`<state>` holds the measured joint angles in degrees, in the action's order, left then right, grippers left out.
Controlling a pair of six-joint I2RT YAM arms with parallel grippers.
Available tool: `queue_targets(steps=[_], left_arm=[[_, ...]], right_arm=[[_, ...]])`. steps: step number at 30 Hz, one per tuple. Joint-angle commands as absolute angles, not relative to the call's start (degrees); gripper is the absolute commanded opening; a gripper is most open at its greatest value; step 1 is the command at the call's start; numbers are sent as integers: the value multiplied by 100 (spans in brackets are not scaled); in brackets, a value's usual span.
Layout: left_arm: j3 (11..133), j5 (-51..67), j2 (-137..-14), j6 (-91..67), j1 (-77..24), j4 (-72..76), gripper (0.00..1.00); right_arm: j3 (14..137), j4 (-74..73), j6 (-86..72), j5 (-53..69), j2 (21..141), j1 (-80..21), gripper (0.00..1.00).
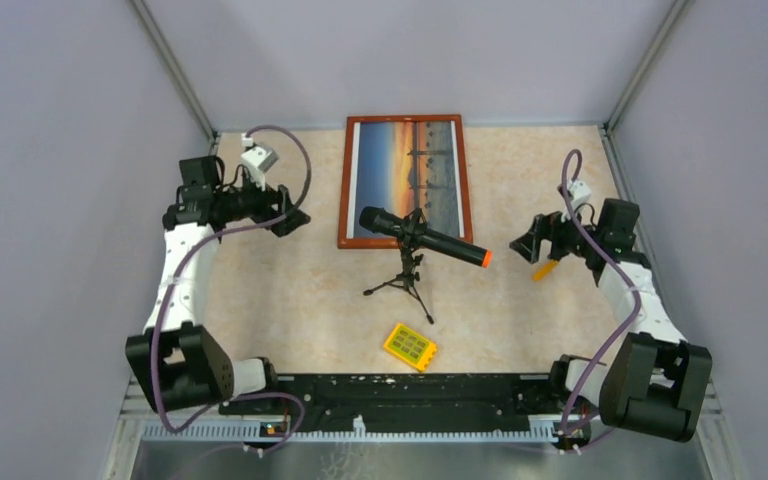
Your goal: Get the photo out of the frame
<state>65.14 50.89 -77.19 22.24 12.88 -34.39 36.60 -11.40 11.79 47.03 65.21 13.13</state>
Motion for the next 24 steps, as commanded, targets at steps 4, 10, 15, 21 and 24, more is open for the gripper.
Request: queue_targets(steps=[4,10,15,21,24], left_arm=[[7135,5604,-6521,4423,274,-5353,98],[6650,4743,-5879,6172,-595,-6993,98],[6066,4185,-5543,6402,-1456,-7249,98],[5408,2813,-5687,5312,-3772,-6338,93],[5165,1784,-5853,4719,-5176,-5790,92]], right_arm=[[4424,-1488,622,4294,6663,1325,99],[4374,-1223,264,4240,6697,1379,99],[4406,-1143,195,4194,6793,1392,99],[4455,-1165,204,4071,6949,1419,99],[4456,-1203,245,4028,6937,1448,99]])
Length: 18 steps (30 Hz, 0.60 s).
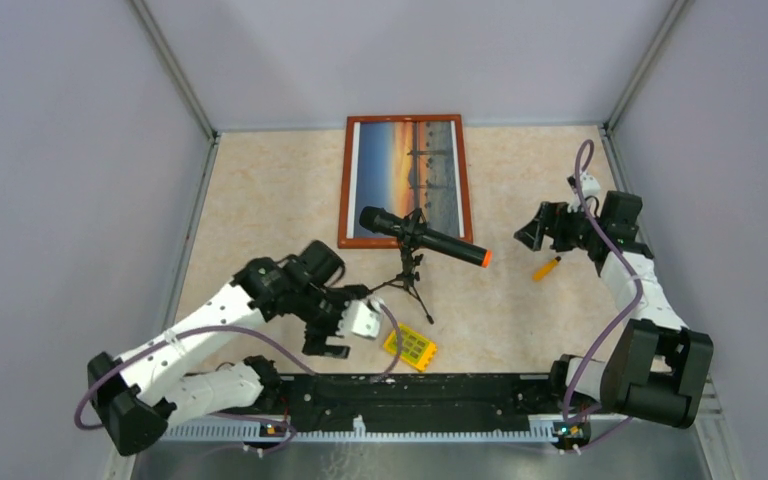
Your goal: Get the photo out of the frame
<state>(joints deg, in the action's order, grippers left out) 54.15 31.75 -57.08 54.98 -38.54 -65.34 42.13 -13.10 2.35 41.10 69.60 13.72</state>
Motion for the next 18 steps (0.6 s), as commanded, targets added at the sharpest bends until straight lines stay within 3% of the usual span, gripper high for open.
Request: queue_targets(steps=[1,9,13,18], left_arm=[[5138,1507,-5960,4592,-5535,-5648,92],[6343,503,-7266,4341,-7100,-5152,93],[7239,321,-8119,4296,-7418,-4980,93],[7488,-683,-8938,4582,-7575,-4580,93]], right_arm=[[4457,-1204,246,4007,6935,1464,99],[4413,-1198,246,3981,6885,1483,99],[4395,-1202,301,4007,6864,1486,99],[4427,-1252,342,4210,6899,1523,99]])
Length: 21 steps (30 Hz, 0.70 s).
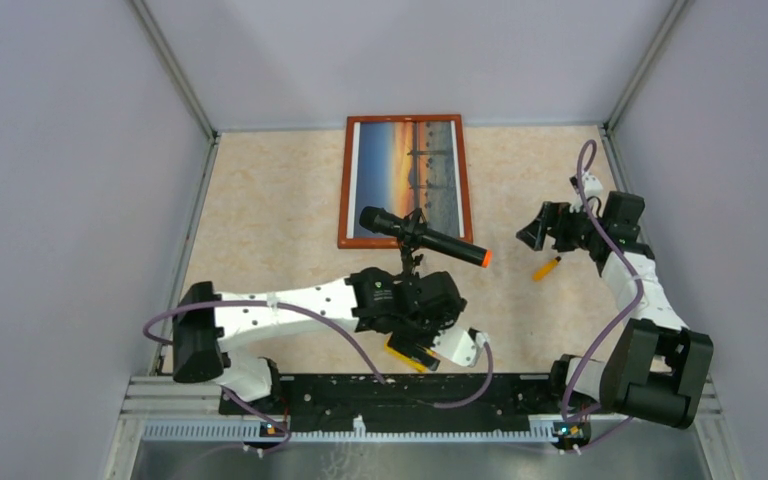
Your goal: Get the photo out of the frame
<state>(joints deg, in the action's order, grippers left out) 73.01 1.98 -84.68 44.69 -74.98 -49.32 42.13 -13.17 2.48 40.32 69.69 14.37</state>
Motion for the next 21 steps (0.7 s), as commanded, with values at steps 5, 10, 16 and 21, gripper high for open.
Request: queue_targets(steps=[5,10,16,21], left_arm=[[7612,-1348,-9483,4585,-7594,-4236,92],[7561,-2045,-9900,4758,-7598,-3713,93],[7534,-2316,-10335,4933,-7539,-3673,93],[7889,-2021,-10590,4850,-7179,-4063,94]], right_arm=[[4413,-1279,368,4343,6893,1538,99],[4368,-1280,368,4545,6934,1541,99],[4368,-1311,369,4678,6896,1547,99],[4338,-1327,369,4764,6829,1572,99]])
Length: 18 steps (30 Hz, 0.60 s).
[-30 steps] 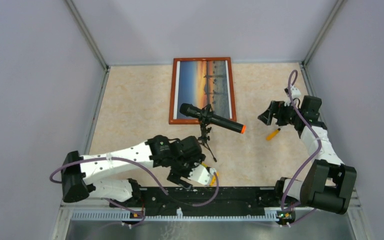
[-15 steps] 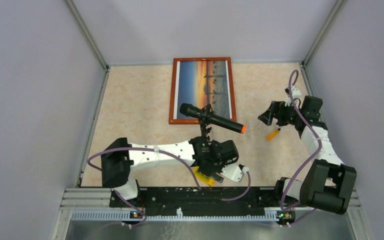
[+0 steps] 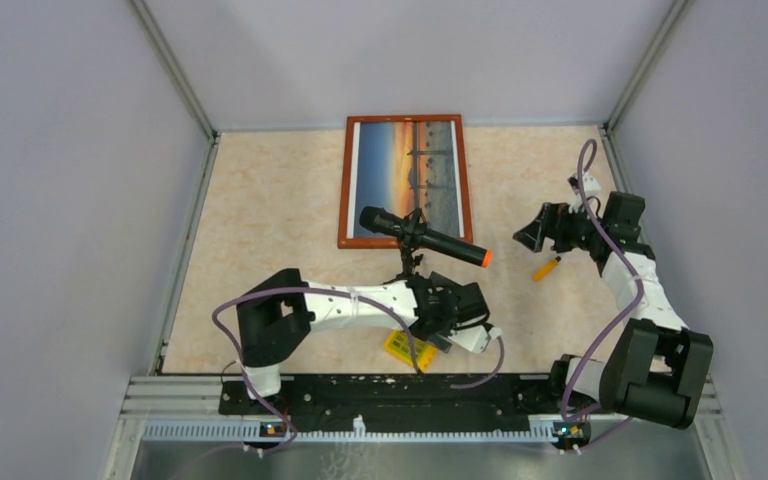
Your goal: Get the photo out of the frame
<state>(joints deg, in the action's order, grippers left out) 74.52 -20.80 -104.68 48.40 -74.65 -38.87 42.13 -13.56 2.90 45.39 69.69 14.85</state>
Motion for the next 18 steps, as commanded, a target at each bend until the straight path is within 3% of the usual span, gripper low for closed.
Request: queue_targets(steps=[1,18], left_arm=[[7954,-1993,-10634,4840,-7113,-4135,94],[7821,-2303,-11162,5042,-6618,-4352,94]], right_arm=[[4326,-1332,369,4779,6820,1582,99],[4299,-1358,387,4884,6828,1591,99]])
